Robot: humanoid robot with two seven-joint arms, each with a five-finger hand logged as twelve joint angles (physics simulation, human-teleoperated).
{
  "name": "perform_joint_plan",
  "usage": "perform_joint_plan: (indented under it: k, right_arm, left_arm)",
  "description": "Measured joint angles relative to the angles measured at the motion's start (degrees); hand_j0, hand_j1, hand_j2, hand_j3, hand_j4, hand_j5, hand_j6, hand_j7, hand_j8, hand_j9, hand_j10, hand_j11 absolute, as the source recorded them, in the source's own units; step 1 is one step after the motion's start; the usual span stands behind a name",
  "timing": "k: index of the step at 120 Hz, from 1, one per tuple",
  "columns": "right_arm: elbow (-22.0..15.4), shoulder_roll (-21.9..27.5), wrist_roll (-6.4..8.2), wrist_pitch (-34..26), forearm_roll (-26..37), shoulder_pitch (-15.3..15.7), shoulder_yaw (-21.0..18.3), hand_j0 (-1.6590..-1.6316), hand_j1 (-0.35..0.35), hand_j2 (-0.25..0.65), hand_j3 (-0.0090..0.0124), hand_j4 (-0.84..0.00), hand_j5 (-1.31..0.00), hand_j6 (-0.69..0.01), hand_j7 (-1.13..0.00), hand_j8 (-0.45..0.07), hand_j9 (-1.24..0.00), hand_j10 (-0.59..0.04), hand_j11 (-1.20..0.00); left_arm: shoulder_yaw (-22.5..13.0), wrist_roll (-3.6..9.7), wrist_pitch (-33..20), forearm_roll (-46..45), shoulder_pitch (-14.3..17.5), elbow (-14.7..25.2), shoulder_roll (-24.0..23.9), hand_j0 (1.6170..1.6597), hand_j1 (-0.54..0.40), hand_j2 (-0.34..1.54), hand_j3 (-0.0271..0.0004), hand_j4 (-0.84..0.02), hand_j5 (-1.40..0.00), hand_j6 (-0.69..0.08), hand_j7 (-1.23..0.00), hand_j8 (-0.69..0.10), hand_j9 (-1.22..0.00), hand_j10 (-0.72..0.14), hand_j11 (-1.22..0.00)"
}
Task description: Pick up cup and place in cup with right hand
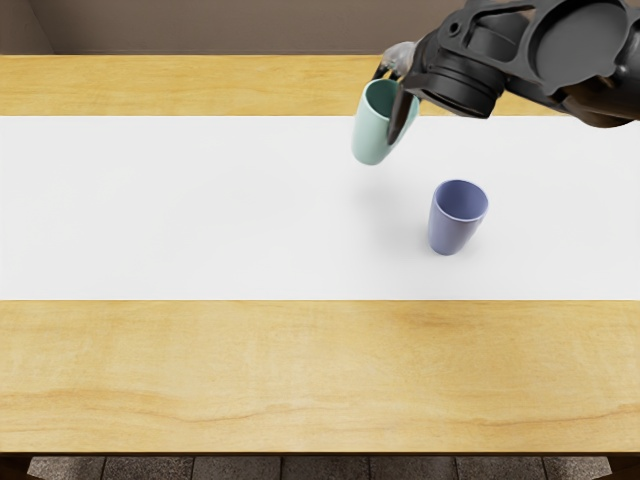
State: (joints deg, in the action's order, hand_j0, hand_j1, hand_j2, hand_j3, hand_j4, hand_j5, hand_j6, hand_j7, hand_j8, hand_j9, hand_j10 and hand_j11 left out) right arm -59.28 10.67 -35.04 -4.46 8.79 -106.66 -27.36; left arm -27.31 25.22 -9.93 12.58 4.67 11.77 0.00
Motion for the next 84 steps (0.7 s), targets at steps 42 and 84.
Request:
perform_joint_plan:
  k: [42, 84]
  right_arm:
    - [-8.2, 9.1, 0.0, -0.4, 2.5, -2.1, 0.6, -1.6534, 0.181, -0.013, 0.0002, -0.247, -0.75, -0.13, -0.69, -0.145, -0.72, -0.368, -0.72]
    - [-14.5, 16.8, 0.0, -0.4, 5.0, -2.4, 0.8, -1.6534, 0.182, -0.007, 0.0005, -0.245, -0.75, -0.13, -0.7, -0.145, -0.72, -0.368, -0.72]
  left_arm:
    - [0.0, 0.0, 0.0, 0.0, 0.0, 0.0, 0.0, 1.6581, 0.349, 0.0, 0.0, 0.0, 0.0, 0.0, 0.0, 0.0, 0.0, 0.0, 0.0]
    - [0.0, 0.0, 0.0, 0.0, 0.0, 0.0, 0.0, 1.6581, 0.349, 0.0, -0.0001, 0.0, 0.0, 0.0, 0.0, 0.0, 0.0, 0.0, 0.0]
